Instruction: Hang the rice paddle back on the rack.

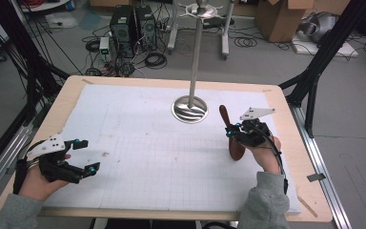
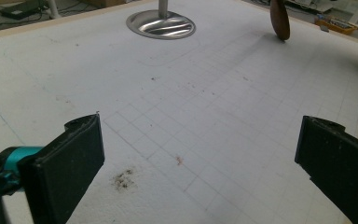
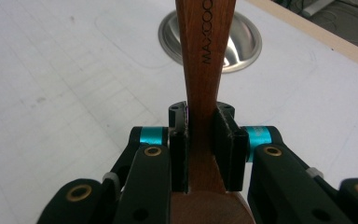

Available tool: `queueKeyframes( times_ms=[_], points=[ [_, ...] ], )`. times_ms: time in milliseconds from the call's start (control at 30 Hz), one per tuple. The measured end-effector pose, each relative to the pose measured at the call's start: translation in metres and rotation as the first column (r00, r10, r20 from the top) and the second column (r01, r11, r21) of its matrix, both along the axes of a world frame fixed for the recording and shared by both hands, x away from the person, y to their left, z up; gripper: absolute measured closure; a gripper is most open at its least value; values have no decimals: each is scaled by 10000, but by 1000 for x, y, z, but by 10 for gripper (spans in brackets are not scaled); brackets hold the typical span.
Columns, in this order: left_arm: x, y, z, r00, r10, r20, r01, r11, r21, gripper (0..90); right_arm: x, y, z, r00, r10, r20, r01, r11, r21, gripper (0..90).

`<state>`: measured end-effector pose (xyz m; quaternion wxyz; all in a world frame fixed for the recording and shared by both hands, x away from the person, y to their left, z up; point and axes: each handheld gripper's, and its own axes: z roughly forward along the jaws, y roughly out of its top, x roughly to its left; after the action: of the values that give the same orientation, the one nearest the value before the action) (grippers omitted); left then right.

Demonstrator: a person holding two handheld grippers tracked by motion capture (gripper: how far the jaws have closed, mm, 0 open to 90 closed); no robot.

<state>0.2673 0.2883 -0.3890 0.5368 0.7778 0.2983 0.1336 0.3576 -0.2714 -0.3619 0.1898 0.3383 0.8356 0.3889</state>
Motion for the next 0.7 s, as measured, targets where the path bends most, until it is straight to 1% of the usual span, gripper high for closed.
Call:
queueKeyframes(
  times_ms=[100,133,167,233,267,367,400,433,467,500,533,600,700],
  points=[
    [-1,1,1,9999,-145,29,145,9998,-118,18,-2,-3,2,9997,132,187,-142,9986,514,771],
    [-1,1,1,9998,-188,30,188,9997,-128,18,-2,-3,2,9997,132,187,-142,9986,514,771],
    [-1,0,2,9997,-226,34,227,9997,-129,18,-2,-4,4,9994,193,276,-212,9972,714,771],
    [-1,0,2,9998,-192,29,192,9997,-164,18,-2,-5,4,9996,106,252,-126,9966,808,771],
    [-1,0,2,9998,-175,62,176,9997,-157,18,-1,-5,5,9992,130,378,-165,9956,919,771],
    [-1,1,2,9999,-110,74,111,9999,-64,18,-1,-5,7,9989,154,450,-197,9951,974,772],
    [-1,0,1,9999,-107,47,107,9999,-28,18,-1,-5,8,9992,89,387,-125,9955,944,772],
    [0,0,1,9999,-91,42,91,10000,-7,18,1,-5,11,9985,107,533,-156,9956,922,772],
    [0,0,1,10000,-66,61,66,10000,34,18,1,-5,14,9987,151,497,-201,9945,1023,772],
    [0,0,1,10000,-67,51,67,10000,55,18,1,-5,14,9987,151,497,-201,9945,1023,772],
    [-1,0,1,10000,9,55,-9,10000,63,18,2,-7,19,9984,262,491,-321,9918,1239,772],
    [-1,1,3,10000,35,90,-36,10000,88,18,3,-7,26,9981,393,483,-452,9906,1289,772],
    [-4,7,7,9996,169,247,-168,9998,-46,18,4,-5,36,9969,614,493,-673,9894,1284,773]
  ],
)
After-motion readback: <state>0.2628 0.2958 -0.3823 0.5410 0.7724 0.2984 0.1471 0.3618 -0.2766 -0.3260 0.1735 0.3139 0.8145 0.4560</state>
